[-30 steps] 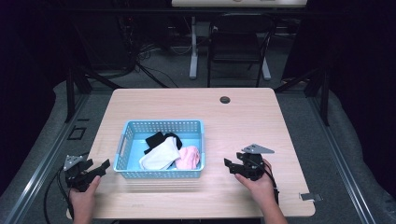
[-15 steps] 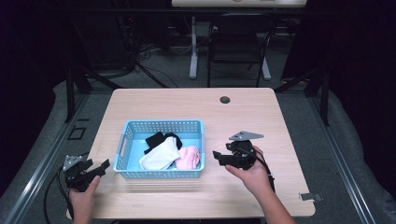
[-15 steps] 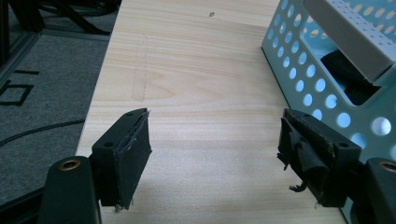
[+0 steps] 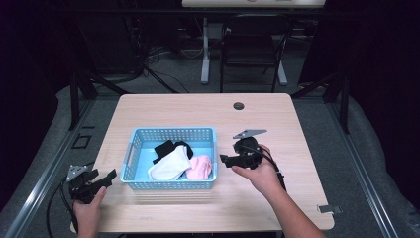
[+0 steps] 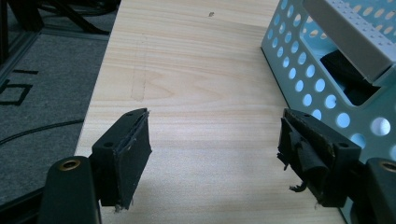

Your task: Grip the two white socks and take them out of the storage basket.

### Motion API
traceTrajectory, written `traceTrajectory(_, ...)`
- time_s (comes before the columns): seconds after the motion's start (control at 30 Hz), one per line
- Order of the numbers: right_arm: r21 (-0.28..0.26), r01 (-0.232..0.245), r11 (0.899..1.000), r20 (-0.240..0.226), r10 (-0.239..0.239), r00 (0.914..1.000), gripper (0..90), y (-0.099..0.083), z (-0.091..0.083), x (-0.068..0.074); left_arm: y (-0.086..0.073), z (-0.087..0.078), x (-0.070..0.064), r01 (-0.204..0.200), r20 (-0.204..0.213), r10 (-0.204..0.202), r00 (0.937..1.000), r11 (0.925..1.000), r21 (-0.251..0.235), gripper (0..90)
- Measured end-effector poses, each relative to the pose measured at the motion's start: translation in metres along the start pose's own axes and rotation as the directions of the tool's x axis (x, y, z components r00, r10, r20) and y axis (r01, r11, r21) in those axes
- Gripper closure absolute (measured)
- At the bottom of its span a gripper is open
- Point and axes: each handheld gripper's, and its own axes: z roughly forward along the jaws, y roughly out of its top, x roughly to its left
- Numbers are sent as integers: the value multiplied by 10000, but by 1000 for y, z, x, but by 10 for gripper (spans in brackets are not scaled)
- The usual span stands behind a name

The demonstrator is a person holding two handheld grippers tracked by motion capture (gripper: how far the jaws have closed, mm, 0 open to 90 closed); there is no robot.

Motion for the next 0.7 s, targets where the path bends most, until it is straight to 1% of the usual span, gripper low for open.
traceTrajectory(0.1,152,79,9999,-58,-78,10000,372,5,3,3,0,0,0,3,6,-3,10000,10000,1,251)
traceTrajectory(0.23,169,155,9997,-156,-152,9998,373,14,7,9,0,0,0,-25,-3,25,10000,10000,61,251)
traceTrajectory(0.33,261,269,9993,-290,-262,9992,384,24,10,15,0,0,0,-13,5,13,10000,10000,-3,251)
traceTrajectory(0.37,159,285,9995,-337,-279,9990,389,26,11,17,0,0,0,-15,4,15,10000,10000,-5,251)
traceTrajectory(0.43,251,307,9992,-424,-297,9987,397,32,14,22,0,0,0,-3,9,3,10000,10000,-12,251)
traceTrajectory(0.57,294,398,9988,-574,-381,9976,419,42,22,31,0,0,0,-6,6,6,10000,10000,-15,251)
traceTrajectory(0.6,389,413,9984,-672,-387,9970,430,45,26,34,0,0,0,0,8,0,10000,10000,-33,251)
traceTrajectory(0.63,401,384,9985,-676,-356,9971,436,47,28,35,1,-1,1,-7,10,7,10000,10000,37,251)
traceTrajectory(0.7,527,321,9981,-744,-282,9968,447,51,34,39,0,-1,1,14,10,-14,10000,10000,-31,251)
